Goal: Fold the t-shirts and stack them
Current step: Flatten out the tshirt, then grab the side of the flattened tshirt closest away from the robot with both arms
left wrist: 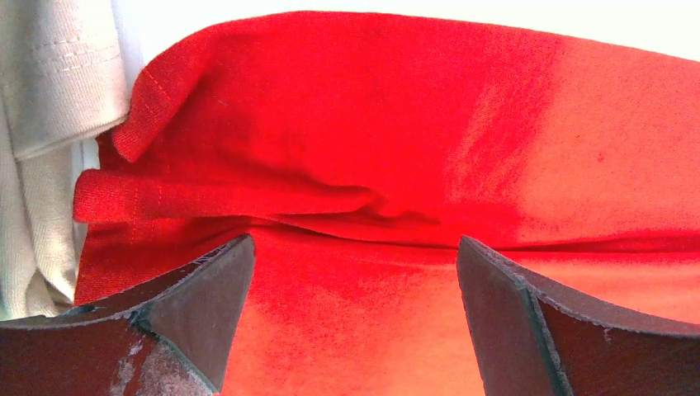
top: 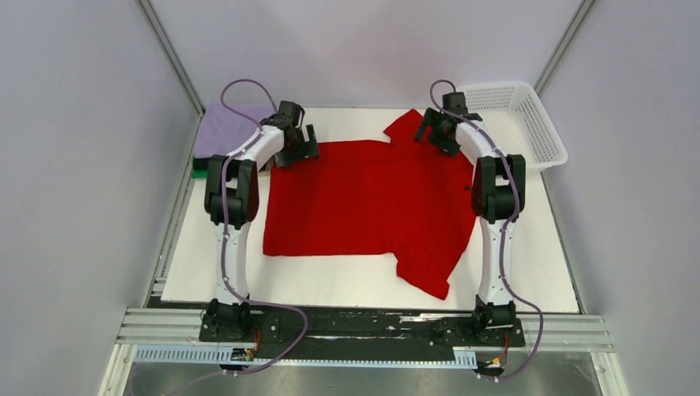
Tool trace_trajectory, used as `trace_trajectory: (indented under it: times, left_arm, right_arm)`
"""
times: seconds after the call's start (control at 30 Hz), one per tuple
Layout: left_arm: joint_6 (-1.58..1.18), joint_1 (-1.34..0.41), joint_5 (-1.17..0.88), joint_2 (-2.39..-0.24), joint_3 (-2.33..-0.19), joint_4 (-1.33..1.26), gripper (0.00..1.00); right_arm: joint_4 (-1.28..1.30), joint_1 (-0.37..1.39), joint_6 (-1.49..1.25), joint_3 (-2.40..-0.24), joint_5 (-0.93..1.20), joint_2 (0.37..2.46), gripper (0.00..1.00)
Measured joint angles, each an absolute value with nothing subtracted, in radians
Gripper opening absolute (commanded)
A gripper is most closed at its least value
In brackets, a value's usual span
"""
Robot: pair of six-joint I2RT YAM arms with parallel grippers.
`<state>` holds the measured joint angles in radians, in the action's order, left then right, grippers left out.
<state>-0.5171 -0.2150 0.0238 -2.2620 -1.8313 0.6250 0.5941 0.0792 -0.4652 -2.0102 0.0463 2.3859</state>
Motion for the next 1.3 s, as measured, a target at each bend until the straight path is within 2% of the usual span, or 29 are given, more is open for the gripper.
trace_trajectory:
  times: [0.17, 0.43, 0.73, 0.97, 1.13, 1.3]
  left_arm:
    - [-0.507, -0.214, 0.009, -2.262, -1.834, 0.624, 1.00]
    - [-0.492, -0.240, -0.029, -2.109, -1.623, 0.595, 1.00]
    - [-0.519, -0.313, -0.010, -1.615, -1.227, 0.599, 1.00]
    - [-0.607, -0.305, 0.073, -1.247, -0.912, 0.682, 1.00]
    - [-0.709, -0.304, 0.141, -1.034, -0.749, 0.782, 0.91]
    - [-0.829, -0.304, 0.175, -0.930, -0.628, 0.814, 0.78]
  right_arm:
    - [0.586, 0.081, -0.458, -1.998, 0.054, 2.377, 1.00]
    - [0.587, 0.136, -0.412, -1.779, 0.011, 2.214, 1.00]
    - [0.566, 0.211, -0.410, -1.514, -0.059, 1.866, 1.00]
    - [0.473, 0.226, -0.495, -1.134, -0.105, 1.468, 1.00]
    - [0.447, 0.220, -0.580, -0.902, -0.141, 1.250, 1.00]
    - [0.442, 0.214, -0.612, -0.812, -0.151, 1.171, 1.00]
